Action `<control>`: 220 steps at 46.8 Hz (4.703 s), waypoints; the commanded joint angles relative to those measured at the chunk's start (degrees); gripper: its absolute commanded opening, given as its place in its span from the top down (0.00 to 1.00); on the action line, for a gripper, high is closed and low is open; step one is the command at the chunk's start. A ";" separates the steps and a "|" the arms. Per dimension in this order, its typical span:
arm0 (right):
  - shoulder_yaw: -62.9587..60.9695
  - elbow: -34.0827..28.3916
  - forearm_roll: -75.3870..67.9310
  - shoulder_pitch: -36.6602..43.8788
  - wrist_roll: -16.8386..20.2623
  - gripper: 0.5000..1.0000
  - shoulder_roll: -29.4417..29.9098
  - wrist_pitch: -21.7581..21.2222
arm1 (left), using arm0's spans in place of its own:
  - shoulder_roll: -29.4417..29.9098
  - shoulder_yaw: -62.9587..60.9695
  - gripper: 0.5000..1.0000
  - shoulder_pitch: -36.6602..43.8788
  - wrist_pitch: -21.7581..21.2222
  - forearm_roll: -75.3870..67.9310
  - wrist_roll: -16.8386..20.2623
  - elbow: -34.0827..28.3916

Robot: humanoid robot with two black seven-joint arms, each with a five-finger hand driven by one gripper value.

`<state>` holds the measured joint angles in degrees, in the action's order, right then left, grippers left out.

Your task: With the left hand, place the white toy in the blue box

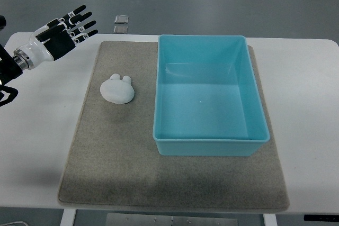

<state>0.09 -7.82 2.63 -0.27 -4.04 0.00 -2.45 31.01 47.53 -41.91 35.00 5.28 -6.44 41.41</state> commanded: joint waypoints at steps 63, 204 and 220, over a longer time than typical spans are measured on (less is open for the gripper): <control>0.00 0.00 0.00 0.01 0.00 0.13 0.00 -0.01 | 17.50 -15.09 0.01 -8.45 -11.71 -58.80 18.74 21.68; 0.00 0.00 0.00 0.01 0.00 0.13 0.00 -0.01 | 5.55 -25.46 1.00 -23.65 -26.74 -87.98 21.29 31.89; 0.00 0.00 0.00 0.01 0.00 0.13 0.00 -0.01 | -2.71 -30.38 1.00 -26.64 -26.74 -88.42 20.94 27.93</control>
<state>0.09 -7.82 2.64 -0.26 -4.04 0.00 -2.47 29.79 17.75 -68.54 8.29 -83.13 14.59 70.08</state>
